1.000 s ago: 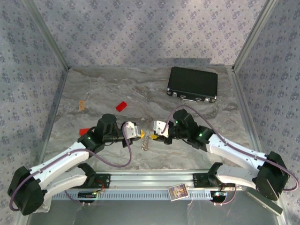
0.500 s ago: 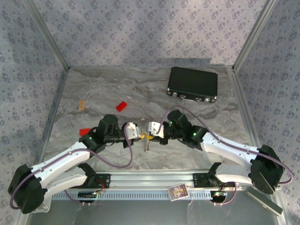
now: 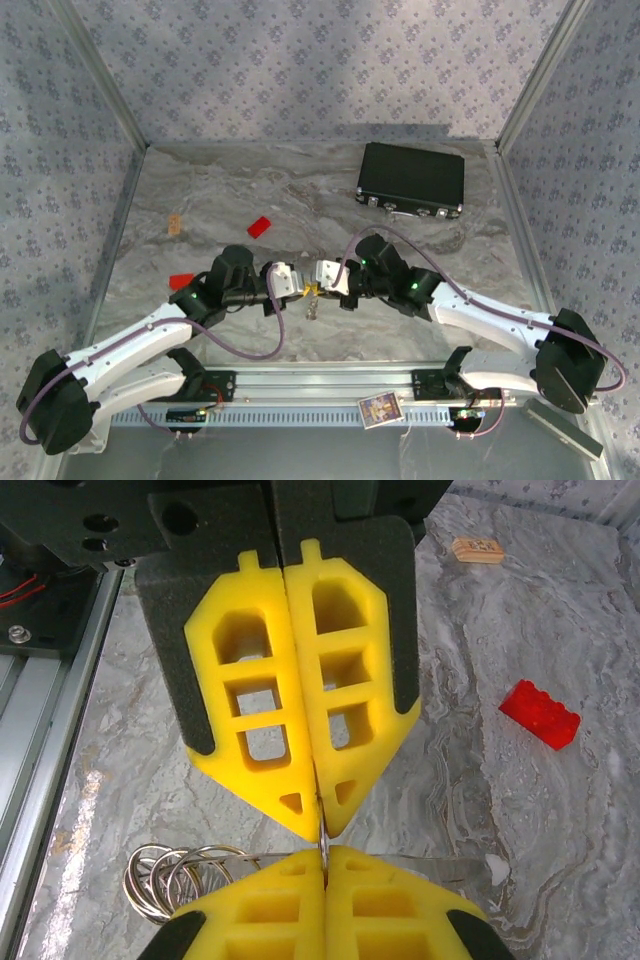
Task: Put the keys on the keyring
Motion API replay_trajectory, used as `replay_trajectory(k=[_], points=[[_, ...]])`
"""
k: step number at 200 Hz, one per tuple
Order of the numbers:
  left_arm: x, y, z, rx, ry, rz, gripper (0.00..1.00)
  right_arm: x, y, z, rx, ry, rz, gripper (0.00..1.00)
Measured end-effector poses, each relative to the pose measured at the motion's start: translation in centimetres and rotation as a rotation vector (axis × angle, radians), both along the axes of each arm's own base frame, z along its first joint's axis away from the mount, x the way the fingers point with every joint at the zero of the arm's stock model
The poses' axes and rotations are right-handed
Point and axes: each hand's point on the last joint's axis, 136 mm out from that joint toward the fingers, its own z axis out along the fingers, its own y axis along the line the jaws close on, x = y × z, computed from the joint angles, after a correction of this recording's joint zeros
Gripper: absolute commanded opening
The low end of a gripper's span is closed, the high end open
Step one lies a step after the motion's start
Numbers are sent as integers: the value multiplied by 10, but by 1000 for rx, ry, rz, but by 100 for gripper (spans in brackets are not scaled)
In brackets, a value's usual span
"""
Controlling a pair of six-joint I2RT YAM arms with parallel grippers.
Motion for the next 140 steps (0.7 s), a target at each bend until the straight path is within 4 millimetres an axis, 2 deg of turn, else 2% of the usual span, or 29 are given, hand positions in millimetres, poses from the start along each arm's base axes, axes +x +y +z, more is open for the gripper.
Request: replay_trajectory(k=[38, 55, 69, 74, 80, 87, 140], points=[[2, -4, -3, -17, 26, 10, 18, -2, 0, 0, 1, 10, 8, 0], [2, -5, -5, -21, 39, 8, 13, -2, 0, -1, 0, 13, 7, 0], [1, -6, -6, -25, 48, 3, 4, -2, 0, -1, -1, 13, 6, 0], [1, -6, -6, -25, 47, 2, 0, -1, 0, -1, -1, 13, 5, 7], [1, -6, -6, -26, 47, 3, 0, -1, -1, -1, -1, 13, 4, 17], [1, -6, -6, -28, 47, 3, 0, -1, -1, -1, -1, 17, 0, 22], [2, -2, -8, -40, 20, 23, 0, 1, -6, 16, 36, -17, -20, 22]])
